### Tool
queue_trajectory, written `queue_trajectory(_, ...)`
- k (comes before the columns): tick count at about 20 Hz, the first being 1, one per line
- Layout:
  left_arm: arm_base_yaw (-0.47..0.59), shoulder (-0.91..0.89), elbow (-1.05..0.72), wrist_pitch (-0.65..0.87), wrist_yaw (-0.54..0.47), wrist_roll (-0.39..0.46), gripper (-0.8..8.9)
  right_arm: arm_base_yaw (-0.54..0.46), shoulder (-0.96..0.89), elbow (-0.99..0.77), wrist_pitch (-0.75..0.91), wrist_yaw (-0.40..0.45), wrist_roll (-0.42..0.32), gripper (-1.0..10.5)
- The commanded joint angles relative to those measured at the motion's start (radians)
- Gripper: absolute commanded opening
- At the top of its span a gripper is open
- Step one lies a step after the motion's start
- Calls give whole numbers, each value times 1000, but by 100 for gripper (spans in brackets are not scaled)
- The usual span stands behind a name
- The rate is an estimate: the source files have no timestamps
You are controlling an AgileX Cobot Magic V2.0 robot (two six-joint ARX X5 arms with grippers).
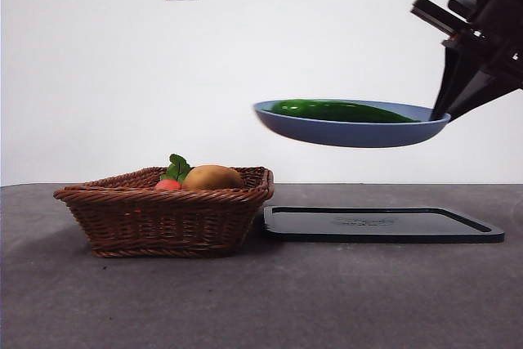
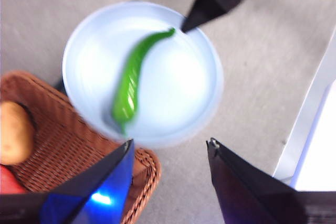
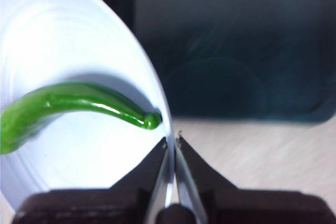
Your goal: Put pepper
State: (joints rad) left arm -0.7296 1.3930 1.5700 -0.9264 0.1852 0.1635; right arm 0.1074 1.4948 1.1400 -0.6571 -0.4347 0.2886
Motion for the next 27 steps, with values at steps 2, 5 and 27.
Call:
queue_trajectory(2,-9,-46,21,4,-1,-6,249,-43,108,82,5,-3,3,5)
queue_trajectory(5,-9,-80,21,-7,0,-8,249,-69,217,132,25,0,3,5)
queue_trajectory(27,-9,-101,21,-50,-1,-40,249,-105,406,174,120,20,-16,202)
